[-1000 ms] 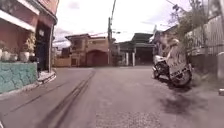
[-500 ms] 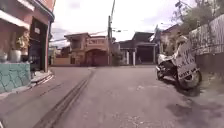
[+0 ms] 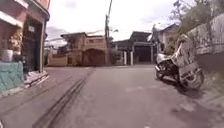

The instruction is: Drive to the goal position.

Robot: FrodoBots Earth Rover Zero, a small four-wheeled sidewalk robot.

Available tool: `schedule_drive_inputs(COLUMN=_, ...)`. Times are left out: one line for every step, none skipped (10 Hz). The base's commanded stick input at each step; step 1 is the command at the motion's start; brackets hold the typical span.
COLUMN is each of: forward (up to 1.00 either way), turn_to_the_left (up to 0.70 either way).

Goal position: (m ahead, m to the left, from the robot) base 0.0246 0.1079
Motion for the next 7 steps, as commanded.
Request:
schedule_drive_inputs(forward=0.70, turn_to_the_left=0.01)
schedule_drive_inputs(forward=0.70, turn_to_the_left=0.01)
schedule_drive_inputs(forward=0.70, turn_to_the_left=0.01)
schedule_drive_inputs(forward=0.70, turn_to_the_left=0.01)
schedule_drive_inputs(forward=0.70, turn_to_the_left=0.01)
schedule_drive_inputs(forward=0.70, turn_to_the_left=0.01)
schedule_drive_inputs(forward=0.70, turn_to_the_left=0.01)
